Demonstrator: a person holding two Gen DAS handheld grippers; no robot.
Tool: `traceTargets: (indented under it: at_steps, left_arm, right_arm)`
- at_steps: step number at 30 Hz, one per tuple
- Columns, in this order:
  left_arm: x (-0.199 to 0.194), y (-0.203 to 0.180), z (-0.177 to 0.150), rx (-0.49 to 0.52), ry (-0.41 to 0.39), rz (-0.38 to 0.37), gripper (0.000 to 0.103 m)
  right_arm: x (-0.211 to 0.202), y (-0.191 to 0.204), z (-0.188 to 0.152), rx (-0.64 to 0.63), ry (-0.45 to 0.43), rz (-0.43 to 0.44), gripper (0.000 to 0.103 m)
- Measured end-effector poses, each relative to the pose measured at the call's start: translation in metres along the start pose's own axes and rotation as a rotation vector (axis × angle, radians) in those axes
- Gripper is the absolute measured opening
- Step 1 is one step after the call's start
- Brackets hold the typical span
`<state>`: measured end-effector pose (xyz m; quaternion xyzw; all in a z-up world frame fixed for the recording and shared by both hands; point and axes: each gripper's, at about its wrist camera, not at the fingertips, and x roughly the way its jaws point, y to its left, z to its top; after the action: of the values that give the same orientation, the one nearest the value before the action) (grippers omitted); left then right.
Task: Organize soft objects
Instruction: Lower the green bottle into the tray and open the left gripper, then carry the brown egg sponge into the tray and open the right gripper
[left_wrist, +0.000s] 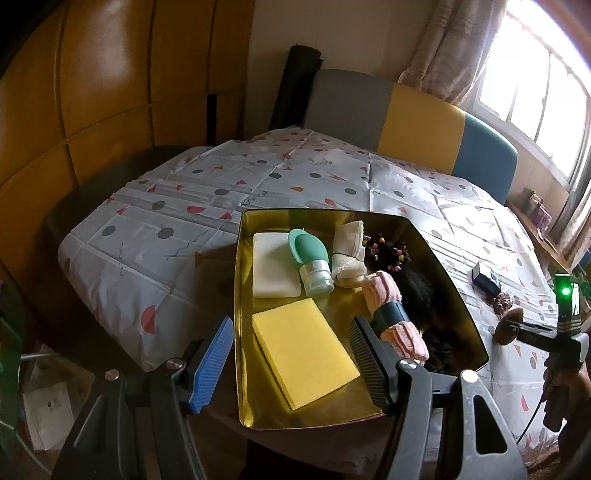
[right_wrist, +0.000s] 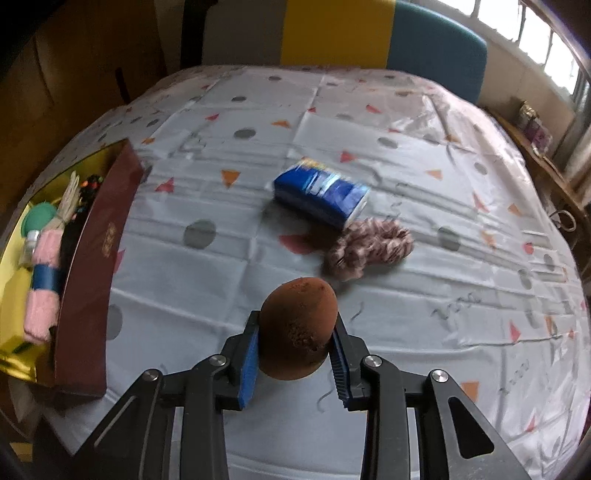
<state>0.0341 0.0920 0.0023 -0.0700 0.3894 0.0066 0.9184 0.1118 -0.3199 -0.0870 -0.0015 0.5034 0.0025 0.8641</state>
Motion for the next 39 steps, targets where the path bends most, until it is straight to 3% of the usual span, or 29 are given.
traceTargets:
  at_steps: [2, 8, 17, 25, 27, 34, 39]
  left_arm:
    - [0.0, 0.002, -0.001, -0.003, 0.001, 0.002, 0.066]
    - [0.001, 0.009, -0.002, -0.01, 0.003, 0.013, 0.066]
    - [-0.003, 0.019, -0.001, -0.031, -0.007, 0.02, 0.066]
    - [-0.004, 0.021, -0.004, -0.028, -0.003, 0.018, 0.066]
    - [-0.002, 0.021, -0.004, -0.031, 0.004, 0.016, 0.066]
    - [0.002, 0.033, -0.003, -0.069, 0.01, 0.036, 0.066]
    - [0.003, 0.046, -0.003, -0.095, 0.006, 0.057, 0.066]
  right_arm:
    - [0.0, 0.005, -0.003, 0.0, 0.004, -0.004, 0.034]
    - [-0.028, 0.018, 0.005, 0.039, -0.069, 0.099, 0.034]
    - [-0.051, 0.073, 0.013, -0.053, -0.122, 0.182, 0.034]
    - [-0.068, 0.095, 0.003, -0.076, -0.159, 0.238, 0.034]
    - [-0.075, 0.103, 0.005, -0.078, -0.166, 0.289, 0.034]
    - [-0.081, 0.175, 0.013, -0.24, -0.138, 0.416, 0.034]
    - [-0.066, 0.233, 0.02, -0.389, -0.071, 0.447, 0.037]
